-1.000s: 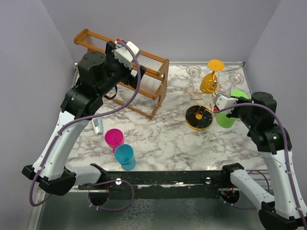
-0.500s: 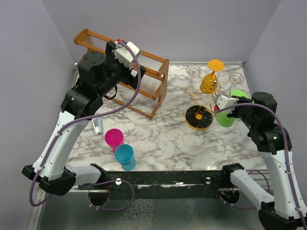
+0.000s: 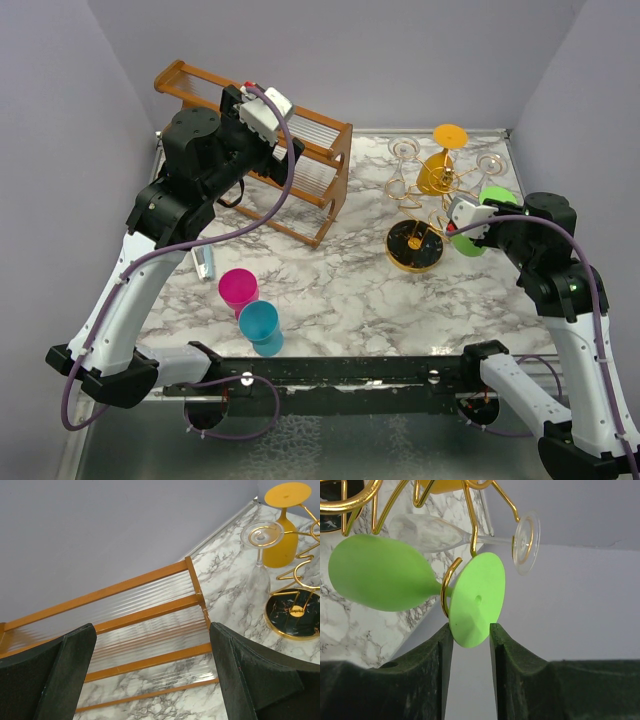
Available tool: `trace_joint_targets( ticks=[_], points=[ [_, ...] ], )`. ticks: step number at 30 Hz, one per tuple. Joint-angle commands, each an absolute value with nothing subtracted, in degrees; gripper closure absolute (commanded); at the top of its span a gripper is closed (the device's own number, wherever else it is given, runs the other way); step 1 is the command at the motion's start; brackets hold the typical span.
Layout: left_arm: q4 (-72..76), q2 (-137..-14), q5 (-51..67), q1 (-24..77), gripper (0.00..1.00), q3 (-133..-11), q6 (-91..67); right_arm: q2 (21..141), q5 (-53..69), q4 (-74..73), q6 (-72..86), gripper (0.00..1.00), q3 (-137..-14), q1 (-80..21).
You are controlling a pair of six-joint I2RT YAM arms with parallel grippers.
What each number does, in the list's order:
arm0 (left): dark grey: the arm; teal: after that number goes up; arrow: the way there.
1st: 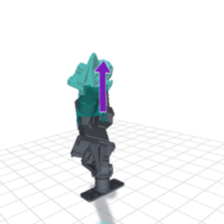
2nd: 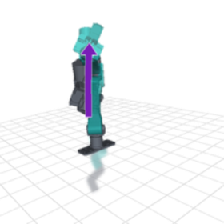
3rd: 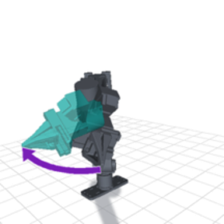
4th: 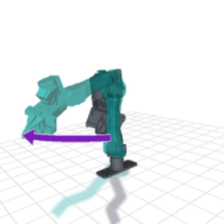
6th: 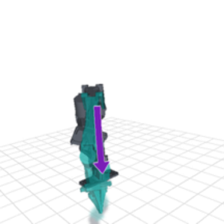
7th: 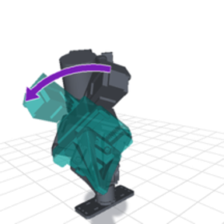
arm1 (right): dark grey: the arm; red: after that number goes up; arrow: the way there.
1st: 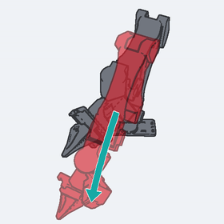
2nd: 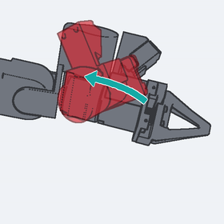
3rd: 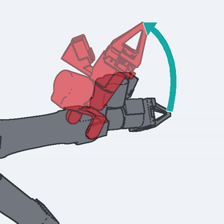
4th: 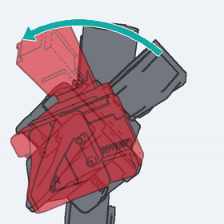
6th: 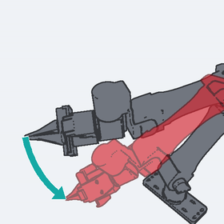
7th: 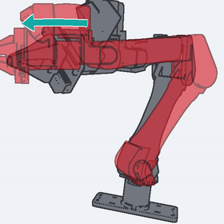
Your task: Place the wine glass upside down on the wine glass rack
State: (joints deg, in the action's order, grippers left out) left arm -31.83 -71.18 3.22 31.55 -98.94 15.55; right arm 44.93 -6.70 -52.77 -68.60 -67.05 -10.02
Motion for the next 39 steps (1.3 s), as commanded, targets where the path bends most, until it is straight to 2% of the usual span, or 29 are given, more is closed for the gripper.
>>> trace_joint_targets(
  ticks=[1,19,28,39],
  points=[
    [-31.0,-70.5,4.4,31.3,0.01,-98.7,16.2,44.4,-8.2,-53.3,-67.8,0.63,-67.5,-9.8],
    [-31.1,-70.0,4.7,31.3,0.01,-97.3,17.0,44.5,-6.2,-54.7,-67.5,0.37,-67.6,-9.8],
    [-31.1,-69.7,4.7,31.3,0.01,-96.9,17.2,44.3,1.8,-58.7,-66.2,0.27,-71.4,-9.8],
    [-31.4,-69.4,4.9,31.3,0.01,-96.3,17.7,44.3,13.3,-61.5,-60.7,0.21,-80.1,-9.8]
  ],
)
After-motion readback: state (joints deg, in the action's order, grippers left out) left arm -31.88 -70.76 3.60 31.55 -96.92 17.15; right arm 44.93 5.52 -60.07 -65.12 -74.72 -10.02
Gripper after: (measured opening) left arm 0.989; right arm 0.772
